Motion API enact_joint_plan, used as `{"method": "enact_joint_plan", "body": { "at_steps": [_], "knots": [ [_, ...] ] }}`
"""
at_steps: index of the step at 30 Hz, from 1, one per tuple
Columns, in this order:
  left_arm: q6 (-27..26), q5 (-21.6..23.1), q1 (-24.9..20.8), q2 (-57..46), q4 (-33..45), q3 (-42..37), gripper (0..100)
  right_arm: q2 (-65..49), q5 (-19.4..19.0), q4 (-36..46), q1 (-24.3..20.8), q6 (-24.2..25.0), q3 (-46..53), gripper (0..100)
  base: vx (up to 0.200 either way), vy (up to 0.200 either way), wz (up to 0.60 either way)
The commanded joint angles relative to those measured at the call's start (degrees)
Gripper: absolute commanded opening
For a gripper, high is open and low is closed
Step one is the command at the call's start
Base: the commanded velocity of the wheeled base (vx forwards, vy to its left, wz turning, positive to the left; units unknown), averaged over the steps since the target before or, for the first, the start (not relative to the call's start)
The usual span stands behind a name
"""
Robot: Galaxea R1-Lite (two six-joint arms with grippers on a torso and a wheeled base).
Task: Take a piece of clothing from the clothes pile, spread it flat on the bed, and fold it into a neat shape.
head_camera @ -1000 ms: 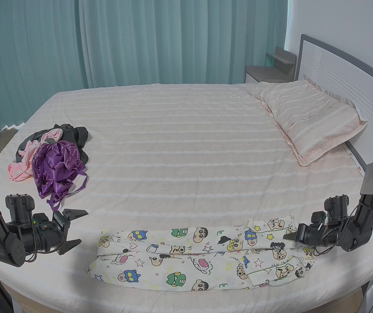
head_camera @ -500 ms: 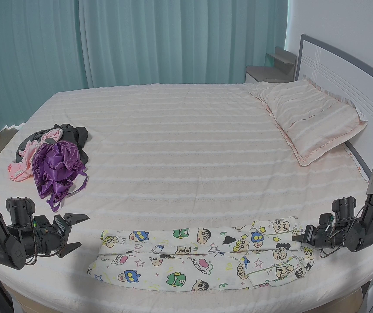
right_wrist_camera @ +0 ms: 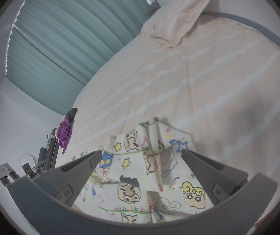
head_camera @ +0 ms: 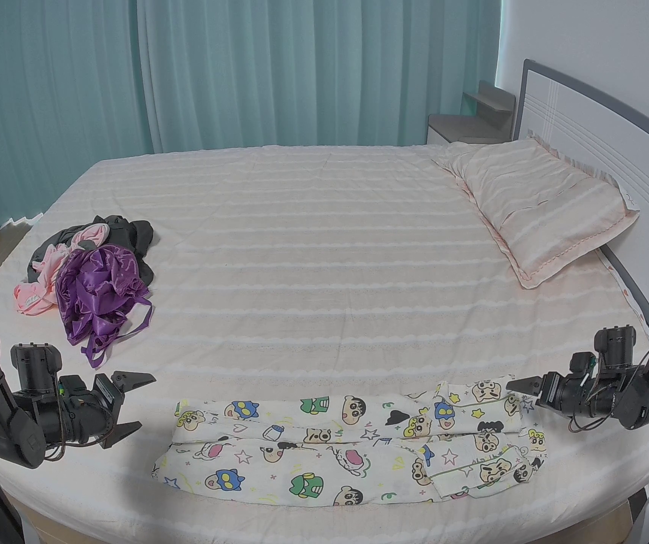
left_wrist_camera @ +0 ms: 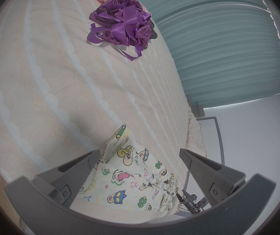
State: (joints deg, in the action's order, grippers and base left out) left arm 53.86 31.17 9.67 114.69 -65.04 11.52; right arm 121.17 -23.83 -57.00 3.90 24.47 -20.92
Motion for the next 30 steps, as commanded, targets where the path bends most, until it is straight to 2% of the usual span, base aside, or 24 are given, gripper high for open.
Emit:
{"method": "enact_joint_plan", "body": {
  "at_steps": [1,3,7,11,16,20,22,30],
  "knots": [
    [0.02,0.03,0.00,0.18,0.00,-0.01,100,-8.94,0.89,3.13,-3.20,0.49,-0.97,100,0.000,0.000,0.00],
    [-0.07,0.21,0.00,0.18,0.00,-0.09,100,-8.59,2.30,3.13,-6.36,1.64,-1.41,100,0.000,0.000,0.00],
    [-0.07,0.29,0.00,0.27,0.00,-0.09,100,-6.21,5.73,2.86,-11.99,8.05,-4.83,100,0.000,0.000,0.00],
    [-0.07,0.29,0.00,0.27,0.09,-0.09,100,-1.99,6.17,2.77,-13.48,9.72,-7.47,100,0.000,0.000,0.00],
    [-0.07,0.29,0.00,0.27,0.00,-0.09,100,3.89,6.61,2.42,-13.83,9.72,-8.00,100,0.000,0.000,0.00],
    [-0.07,0.38,0.00,0.27,0.00,-0.09,100,8.90,10.03,-0.65,-13.31,9.72,-8.26,100,0.000,0.000,0.00],
    [-0.07,0.38,0.00,0.27,0.00,-0.18,100,9.69,10.56,-2.94,-12.60,9.64,-8.08,100,0.000,0.000,0.00],
    [-0.07,0.29,0.00,0.27,0.00,-0.27,100,8.64,11.18,-3.47,-10.58,9.55,-8.17,100,0.000,0.000,0.00]
  ]
}}
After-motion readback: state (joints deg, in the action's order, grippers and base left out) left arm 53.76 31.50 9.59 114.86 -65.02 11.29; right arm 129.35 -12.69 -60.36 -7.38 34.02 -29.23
